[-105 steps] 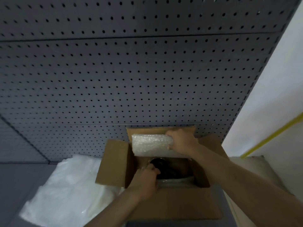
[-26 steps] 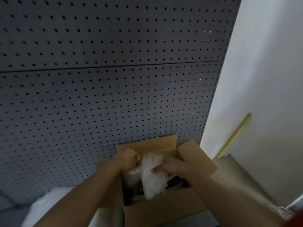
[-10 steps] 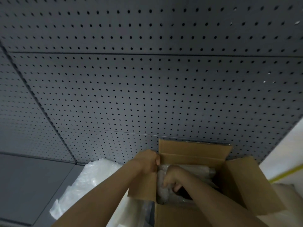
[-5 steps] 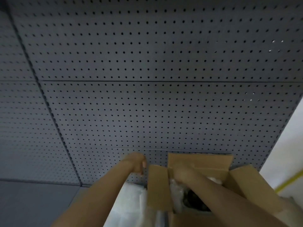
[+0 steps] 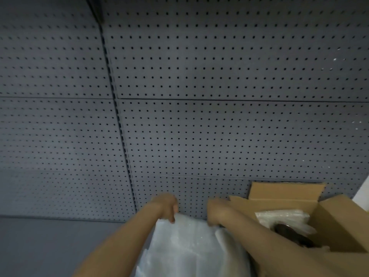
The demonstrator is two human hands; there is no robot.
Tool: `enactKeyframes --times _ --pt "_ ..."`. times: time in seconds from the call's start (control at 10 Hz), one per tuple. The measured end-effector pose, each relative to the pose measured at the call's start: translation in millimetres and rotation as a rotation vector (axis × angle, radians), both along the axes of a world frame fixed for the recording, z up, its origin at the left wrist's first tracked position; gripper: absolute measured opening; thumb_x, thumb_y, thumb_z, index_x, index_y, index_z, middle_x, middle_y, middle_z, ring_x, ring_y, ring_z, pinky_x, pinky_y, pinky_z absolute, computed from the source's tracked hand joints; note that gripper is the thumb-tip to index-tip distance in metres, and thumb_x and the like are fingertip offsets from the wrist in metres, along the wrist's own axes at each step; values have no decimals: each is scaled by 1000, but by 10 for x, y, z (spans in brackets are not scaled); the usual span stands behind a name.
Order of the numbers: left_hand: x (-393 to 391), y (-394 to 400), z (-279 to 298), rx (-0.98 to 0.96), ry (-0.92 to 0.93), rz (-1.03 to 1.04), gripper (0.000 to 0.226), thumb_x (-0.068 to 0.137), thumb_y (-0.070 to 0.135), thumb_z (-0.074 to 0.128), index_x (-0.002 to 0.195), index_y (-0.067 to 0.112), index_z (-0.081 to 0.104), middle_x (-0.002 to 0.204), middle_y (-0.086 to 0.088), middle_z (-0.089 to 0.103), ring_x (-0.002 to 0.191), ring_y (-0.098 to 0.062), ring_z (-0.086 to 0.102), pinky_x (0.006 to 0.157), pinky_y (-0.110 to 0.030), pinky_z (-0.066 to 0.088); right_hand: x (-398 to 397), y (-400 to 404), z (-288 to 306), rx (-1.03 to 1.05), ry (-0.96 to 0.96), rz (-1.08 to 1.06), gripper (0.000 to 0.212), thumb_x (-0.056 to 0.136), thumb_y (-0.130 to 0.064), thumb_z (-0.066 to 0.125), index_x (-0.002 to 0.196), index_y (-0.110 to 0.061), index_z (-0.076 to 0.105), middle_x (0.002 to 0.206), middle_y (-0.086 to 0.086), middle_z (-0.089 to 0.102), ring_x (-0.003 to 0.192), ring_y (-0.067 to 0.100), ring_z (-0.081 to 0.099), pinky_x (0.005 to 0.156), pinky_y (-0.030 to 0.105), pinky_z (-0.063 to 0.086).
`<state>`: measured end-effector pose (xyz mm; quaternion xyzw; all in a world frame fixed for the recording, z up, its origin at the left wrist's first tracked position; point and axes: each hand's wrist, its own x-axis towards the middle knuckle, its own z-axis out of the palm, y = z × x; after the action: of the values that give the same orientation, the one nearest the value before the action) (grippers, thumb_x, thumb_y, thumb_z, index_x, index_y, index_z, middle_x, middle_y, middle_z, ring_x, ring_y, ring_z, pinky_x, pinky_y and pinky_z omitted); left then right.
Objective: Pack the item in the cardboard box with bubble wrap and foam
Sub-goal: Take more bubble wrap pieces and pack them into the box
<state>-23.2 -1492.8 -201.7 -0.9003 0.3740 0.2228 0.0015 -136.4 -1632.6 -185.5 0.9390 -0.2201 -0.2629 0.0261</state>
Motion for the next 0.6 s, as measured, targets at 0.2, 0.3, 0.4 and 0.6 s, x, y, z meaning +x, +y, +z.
enactKeyframes --times 0.2,0.3,0.4,0.6 --pt "57 307 -175 14 31 13 46 82 24 74 124 13 60 129 -6 60 119 -23 55 100 -33 45 -12 178 -411 18 -35 -71 9 94 -10 48 93 -9 58 89 4 53 85 18 55 83 30 46" --pt "159 441 -376 21 45 16 44 81 27 74 122 16 61 129 -4 59 120 -22 54 94 -29 42 -52 231 -712 73 -51 -151 21 97 -10 42 112 -8 56 119 9 57 124 24 51 102 32 43" --pt "271 553 -610 51 49 -18 43 81 30 74 121 20 61 134 -1 55 124 -22 52 101 -33 42 -94 230 -974 106 -64 -252 21 97 -14 40 105 -7 58 129 10 56 118 24 53 104 37 42" --pt "500 699 -947 34 128 -66 42 82 24 74 120 16 62 125 -5 64 114 -23 60 99 -35 49 -166 168 -1441 18 -232 -379 28 94 -13 42 119 -10 56 121 13 60 112 30 59 90 36 47"
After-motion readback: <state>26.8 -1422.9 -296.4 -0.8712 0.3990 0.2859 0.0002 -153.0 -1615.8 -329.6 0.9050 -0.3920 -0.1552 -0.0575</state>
